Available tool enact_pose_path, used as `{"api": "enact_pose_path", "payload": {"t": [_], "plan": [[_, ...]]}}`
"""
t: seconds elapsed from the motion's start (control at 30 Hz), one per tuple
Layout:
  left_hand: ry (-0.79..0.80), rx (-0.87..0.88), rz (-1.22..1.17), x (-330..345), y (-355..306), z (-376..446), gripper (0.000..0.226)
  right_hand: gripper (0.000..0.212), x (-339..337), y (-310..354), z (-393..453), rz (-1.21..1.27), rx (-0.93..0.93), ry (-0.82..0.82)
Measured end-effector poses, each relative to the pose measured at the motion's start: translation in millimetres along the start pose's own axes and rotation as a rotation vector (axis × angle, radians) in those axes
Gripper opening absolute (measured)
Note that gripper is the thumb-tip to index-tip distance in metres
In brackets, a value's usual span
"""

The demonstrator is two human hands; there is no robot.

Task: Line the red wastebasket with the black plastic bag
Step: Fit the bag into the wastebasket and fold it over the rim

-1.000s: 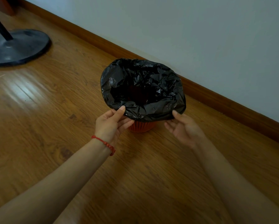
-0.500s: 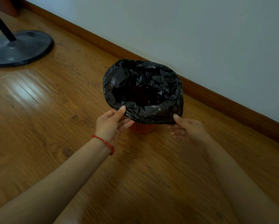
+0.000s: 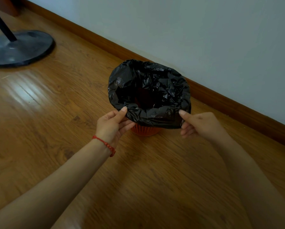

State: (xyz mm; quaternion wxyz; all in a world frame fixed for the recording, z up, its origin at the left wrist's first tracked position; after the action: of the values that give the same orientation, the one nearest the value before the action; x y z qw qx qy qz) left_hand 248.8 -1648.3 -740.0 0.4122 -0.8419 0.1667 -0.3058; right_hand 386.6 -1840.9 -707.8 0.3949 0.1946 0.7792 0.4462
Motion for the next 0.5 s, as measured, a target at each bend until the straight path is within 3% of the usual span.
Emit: {"api": "enact_pose_path", "payload": {"t": [0.13, 0.33, 0.5], "plan": [[-0.002, 0.001, 0.005, 0.0, 0.1, 0.0, 0.016, 0.044, 7.3, 2.6, 0.6, 0.259, 0.035, 0.084], [0.005, -0.014, 0.008, 0.1, -0.3, -1.6, 0.014, 0.067, 35.9, -11.3, 9.4, 0.405, 0.225, 0.156], [0.007, -0.018, -0.007, -1.5, -3.5, -0.1, 0.012, 0.051, 46.5, -6.1, 14.2, 0.566, 0.256, 0.195]]}}
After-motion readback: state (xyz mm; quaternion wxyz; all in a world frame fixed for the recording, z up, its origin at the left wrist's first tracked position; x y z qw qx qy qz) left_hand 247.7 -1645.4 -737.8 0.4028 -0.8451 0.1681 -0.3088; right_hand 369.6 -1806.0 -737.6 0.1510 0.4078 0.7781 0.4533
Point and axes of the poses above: each hand's wrist, its own z-axis towards the middle knuckle, its own x-axis out of the palm, y = z × x, the point moved 6 cm from there along z, towards the middle knuckle, and after that the axes turned 2 degrees about -x, right-handed, at the moved point
